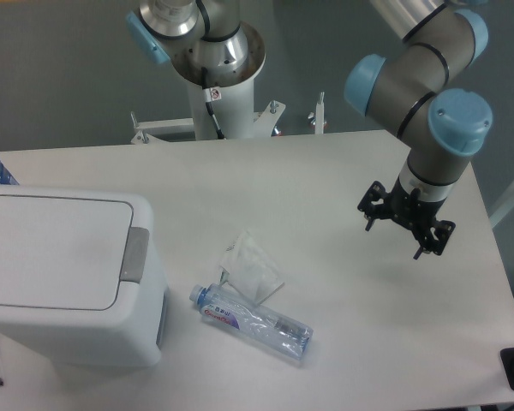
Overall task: Open the trash can
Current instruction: 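Move the gripper toward the grey button on the trash can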
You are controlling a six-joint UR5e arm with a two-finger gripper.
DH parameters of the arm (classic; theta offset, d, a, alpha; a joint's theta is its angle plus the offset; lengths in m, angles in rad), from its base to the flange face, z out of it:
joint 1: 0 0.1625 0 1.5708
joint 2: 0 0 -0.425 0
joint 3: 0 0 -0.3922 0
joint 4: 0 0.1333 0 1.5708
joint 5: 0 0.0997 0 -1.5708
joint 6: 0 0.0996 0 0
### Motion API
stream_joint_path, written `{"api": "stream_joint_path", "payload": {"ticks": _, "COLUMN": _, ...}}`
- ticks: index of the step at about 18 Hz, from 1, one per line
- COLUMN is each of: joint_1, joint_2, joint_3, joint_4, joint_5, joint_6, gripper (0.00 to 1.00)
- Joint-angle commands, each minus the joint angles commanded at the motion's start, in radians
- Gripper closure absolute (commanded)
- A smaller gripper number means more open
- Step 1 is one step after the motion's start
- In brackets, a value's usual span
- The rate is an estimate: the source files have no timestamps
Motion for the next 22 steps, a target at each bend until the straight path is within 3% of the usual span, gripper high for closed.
{"api": "stream_joint_path", "payload": {"ticks": 4, "joint_1": -0.049, "joint_2": -0.017, "joint_3": 0.04, "joint_4": -0.014, "joint_5": 0.002, "joint_6": -0.12, "gripper": 0.0}}
{"api": "stream_joint_path", "payload": {"ticks": 6, "joint_1": -0.063, "joint_2": -0.025, "joint_3": 0.072, "joint_4": -0.052, "joint_5": -0.029, "joint_6": -0.137, "gripper": 0.0}}
{"api": "stream_joint_path", "payload": {"ticks": 11, "joint_1": -0.091, "joint_2": -0.014, "joint_3": 0.195, "joint_4": -0.288, "joint_5": -0.17, "joint_6": -0.209, "gripper": 0.0}}
{"api": "stream_joint_path", "payload": {"ticks": 14, "joint_1": -0.107, "joint_2": 0.005, "joint_3": 0.241, "joint_4": -0.389, "joint_5": -0.21, "joint_6": -0.229, "gripper": 0.0}}
{"api": "stream_joint_path", "payload": {"ticks": 16, "joint_1": -0.127, "joint_2": 0.015, "joint_3": 0.248, "joint_4": -0.422, "joint_5": -0.247, "joint_6": -0.247, "gripper": 0.0}}
{"api": "stream_joint_path", "payload": {"ticks": 22, "joint_1": -0.203, "joint_2": 0.031, "joint_3": 0.255, "joint_4": -0.448, "joint_5": -0.348, "joint_6": -0.344, "gripper": 0.0}}
